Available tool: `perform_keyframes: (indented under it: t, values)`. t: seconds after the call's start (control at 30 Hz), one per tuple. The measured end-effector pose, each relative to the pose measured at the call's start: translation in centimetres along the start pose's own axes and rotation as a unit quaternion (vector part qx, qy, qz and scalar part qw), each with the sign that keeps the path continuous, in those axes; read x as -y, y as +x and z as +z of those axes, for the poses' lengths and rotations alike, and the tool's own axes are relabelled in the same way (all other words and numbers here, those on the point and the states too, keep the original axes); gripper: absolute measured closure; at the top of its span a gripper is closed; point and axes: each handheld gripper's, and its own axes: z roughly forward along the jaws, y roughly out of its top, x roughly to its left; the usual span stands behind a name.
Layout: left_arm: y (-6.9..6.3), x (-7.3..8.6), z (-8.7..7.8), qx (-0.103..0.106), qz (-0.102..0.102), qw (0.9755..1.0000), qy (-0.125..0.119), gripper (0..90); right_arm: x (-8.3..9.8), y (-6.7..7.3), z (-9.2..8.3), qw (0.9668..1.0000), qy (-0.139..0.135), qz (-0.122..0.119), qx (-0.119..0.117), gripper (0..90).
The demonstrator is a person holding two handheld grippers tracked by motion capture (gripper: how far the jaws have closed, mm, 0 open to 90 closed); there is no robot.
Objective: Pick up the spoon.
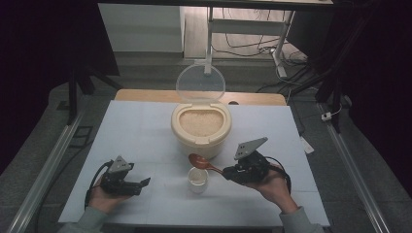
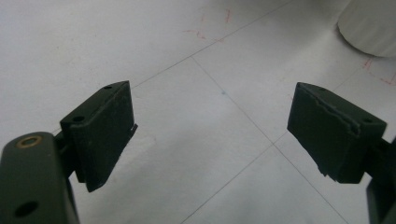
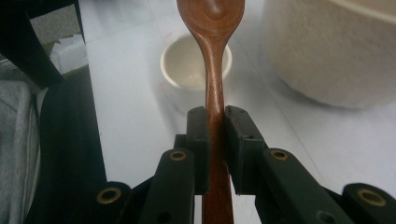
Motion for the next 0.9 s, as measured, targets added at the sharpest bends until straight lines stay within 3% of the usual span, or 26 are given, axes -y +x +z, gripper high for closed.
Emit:
perform_keyframes:
  t: [0.17, 0.5, 0.67, 0.8, 0.9]
  values:
    - [0.0, 0.0, 0.0, 0.001, 0.001, 1.0000, -0.001, 14.7, -0.3, 0.1, 1.0, 0.9999, 0.006, -0.008, 0.001, 79.6]
    - [-0.6, -0.9, -0.5, 0.013, 0.010, 0.9999, -0.006, 15.7, -0.4, 0.1, 1.1, 0.9999, 0.006, -0.014, 0.002, 79.6]
    - [-2.0, -2.8, -1.8, 0.034, 0.040, 0.9984, -0.021, 16.3, -0.4, 0.1, 1.1, 0.9999, 0.005, -0.015, 0.003, 79.6]
    - [-3.8, -4.8, -2.9, 0.056, 0.077, 0.9949, -0.035, 17.1, -0.6, 0.2, 1.3, 0.9997, 0.008, -0.021, 0.005, 79.6]
    - [-5.0, -6.0, -3.6, 0.073, 0.092, 0.9917, -0.053, 18.9, -0.8, 0.5, 1.5, 0.9996, 0.011, -0.026, 0.006, 79.6]
